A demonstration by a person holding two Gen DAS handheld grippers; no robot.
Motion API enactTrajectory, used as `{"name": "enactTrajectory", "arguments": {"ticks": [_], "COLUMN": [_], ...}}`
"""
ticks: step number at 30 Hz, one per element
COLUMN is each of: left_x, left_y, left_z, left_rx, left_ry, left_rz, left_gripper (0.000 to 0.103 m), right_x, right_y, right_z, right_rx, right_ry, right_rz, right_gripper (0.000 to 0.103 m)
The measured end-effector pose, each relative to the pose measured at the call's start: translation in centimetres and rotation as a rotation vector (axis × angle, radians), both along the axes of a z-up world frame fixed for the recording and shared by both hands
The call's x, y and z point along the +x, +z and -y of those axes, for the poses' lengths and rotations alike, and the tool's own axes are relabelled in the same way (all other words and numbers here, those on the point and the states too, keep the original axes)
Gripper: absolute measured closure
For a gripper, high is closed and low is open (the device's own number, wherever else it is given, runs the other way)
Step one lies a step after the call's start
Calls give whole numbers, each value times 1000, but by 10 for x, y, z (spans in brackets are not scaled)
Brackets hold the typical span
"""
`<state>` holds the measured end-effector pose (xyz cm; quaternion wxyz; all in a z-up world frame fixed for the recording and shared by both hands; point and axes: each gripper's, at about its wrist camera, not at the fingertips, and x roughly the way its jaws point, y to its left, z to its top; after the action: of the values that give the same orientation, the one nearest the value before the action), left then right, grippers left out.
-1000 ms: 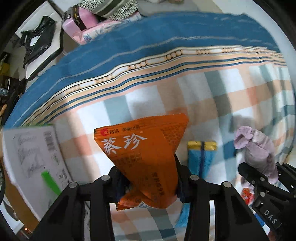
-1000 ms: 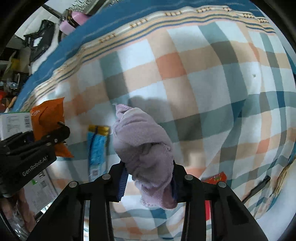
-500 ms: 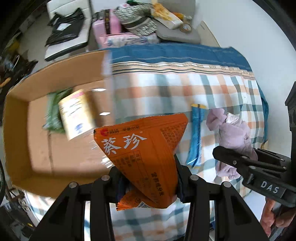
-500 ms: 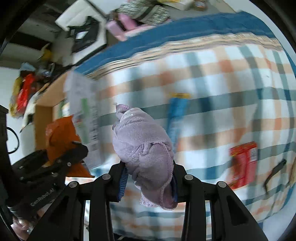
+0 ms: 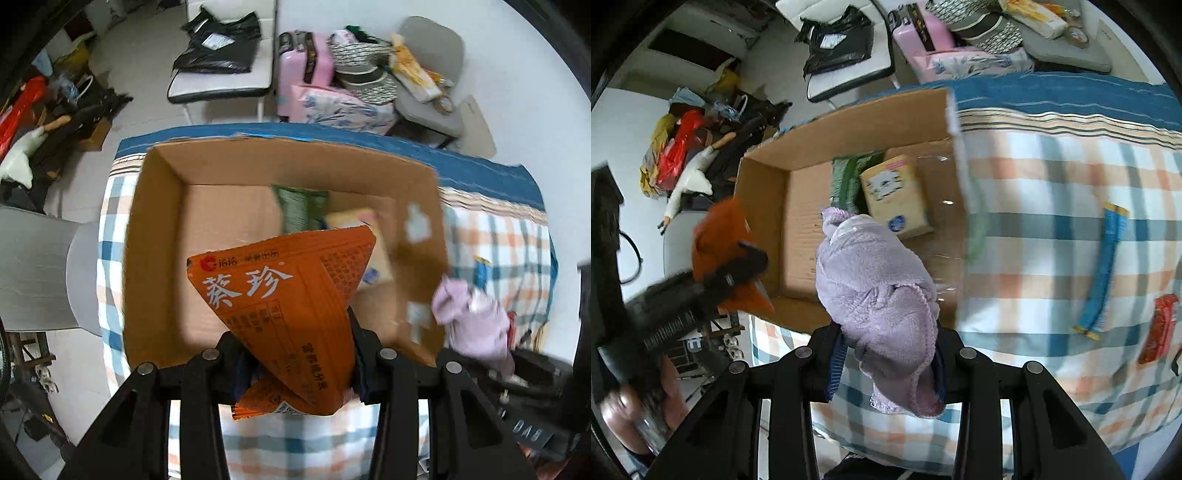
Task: Organize soft objects
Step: 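Carry both items over the box and open both tools to release them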
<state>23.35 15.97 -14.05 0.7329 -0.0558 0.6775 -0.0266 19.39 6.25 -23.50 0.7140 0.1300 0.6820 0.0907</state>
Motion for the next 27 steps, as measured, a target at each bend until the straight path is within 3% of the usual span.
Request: {"name": "enactTrajectory", "arguments": {"ticks": [7, 17, 20, 23, 25, 27], "left_x": [51, 94, 102, 105, 105, 106], "left_y": [-48, -99, -109, -111, -110, -105], "left_z": [-47, -53, -51, -51, -52, -52], "left_rx": [13, 26, 44, 43, 41, 43], "left_ry": [31, 6, 4, 10, 11, 12], "left_rz": [-66, -153, -192, -199, -191, -175], "left_gripper": [63, 62, 61, 57, 49, 41], "right_x": [24, 32, 34, 37, 37, 37], "right_y": [-48, -93, -100, -100, -97, -94], "right_z": [-32, -33, -32, -31, -31, -31], "right_rx": [-65, -92, -111, -130, -133, -147], "right_ry": [-22, -73, -80, -83, -80, -75], "right_rz": [-74, -161, -172, -169, -160, -151], "right_gripper": [63, 59, 54, 40, 30, 29]}}
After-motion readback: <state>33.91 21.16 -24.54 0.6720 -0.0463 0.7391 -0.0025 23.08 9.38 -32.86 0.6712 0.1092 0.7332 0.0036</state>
